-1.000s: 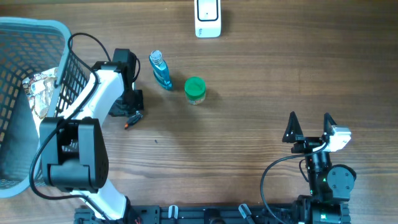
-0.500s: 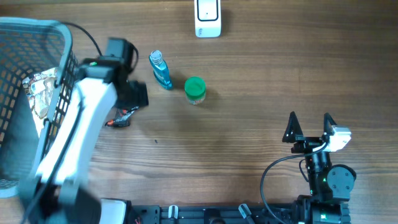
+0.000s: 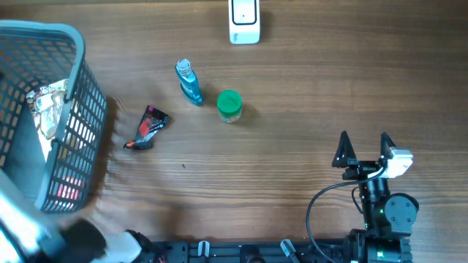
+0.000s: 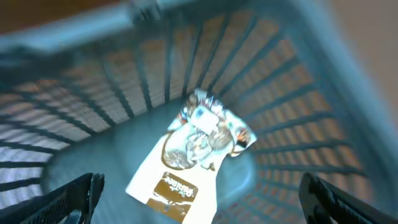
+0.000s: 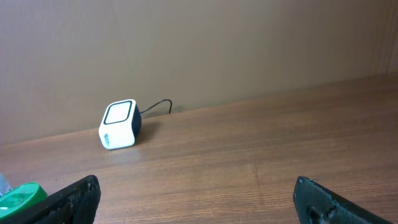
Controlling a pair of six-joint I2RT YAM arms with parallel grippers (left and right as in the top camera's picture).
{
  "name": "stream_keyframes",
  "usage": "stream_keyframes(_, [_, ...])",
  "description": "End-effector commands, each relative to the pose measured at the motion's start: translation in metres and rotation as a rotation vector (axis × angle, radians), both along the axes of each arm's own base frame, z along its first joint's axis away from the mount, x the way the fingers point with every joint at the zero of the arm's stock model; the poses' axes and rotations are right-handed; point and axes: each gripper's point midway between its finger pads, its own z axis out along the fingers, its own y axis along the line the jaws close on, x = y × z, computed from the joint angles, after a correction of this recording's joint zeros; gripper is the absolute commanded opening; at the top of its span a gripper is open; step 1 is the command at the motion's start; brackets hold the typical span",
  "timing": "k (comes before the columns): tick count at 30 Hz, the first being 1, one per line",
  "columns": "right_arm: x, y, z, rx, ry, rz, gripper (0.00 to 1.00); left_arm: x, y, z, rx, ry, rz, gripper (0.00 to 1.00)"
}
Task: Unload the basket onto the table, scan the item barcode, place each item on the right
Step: 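Grasp the clear bag of dried mushrooms in the basket with left gripper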
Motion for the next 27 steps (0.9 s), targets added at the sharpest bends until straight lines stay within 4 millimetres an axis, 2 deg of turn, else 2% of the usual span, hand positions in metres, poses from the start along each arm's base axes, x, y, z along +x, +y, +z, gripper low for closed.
stream_keyframes(1, [0.000,0.003,0.002,-0.006,-0.009,0.014,1.00,0.041,0.009,-0.081,-0.139,0.133,-0.084,1.00])
stream_keyframes(4, [0.000,0.003,0.002,-0.006,-0.009,0.014,1.00,0.063,-0.003,-0.155,-0.214,0.314,-0.227,1.00])
stream_keyframes(7, [0.000,0.003,0.002,-0.006,-0.009,0.014,1.00,0.075,-0.019,-0.211,-0.283,0.432,-0.303,1.00])
stream_keyframes(8, [0.000,0.003,0.002,-0.006,-0.009,0.014,1.00,0.076,-0.023,-0.224,-0.286,0.470,-0.310,1.00])
stream_keyframes(12, [0.000,0.003,0.002,-0.006,-0.009,0.014,1.00,0.058,-0.022,-0.247,-0.225,0.628,-0.333,1.00])
stream_keyframes(20, [0.000,0.003,0.002,-0.006,-0.009,0.015,1.00,0.026,-0.039,-0.295,-0.283,0.730,-0.387,1.00])
stream_keyframes(24, [0.000,0.003,0.002,-0.006,-0.009,0.014,1.00,0.022,-0.040,-0.297,-0.287,0.745,-0.389,1.00])
stream_keyframes(27, [0.000,0.003,0.002,-0.006,-0.009,0.015,1.00,0.020,-0.040,-0.297,-0.292,0.753,-0.390,0.55])
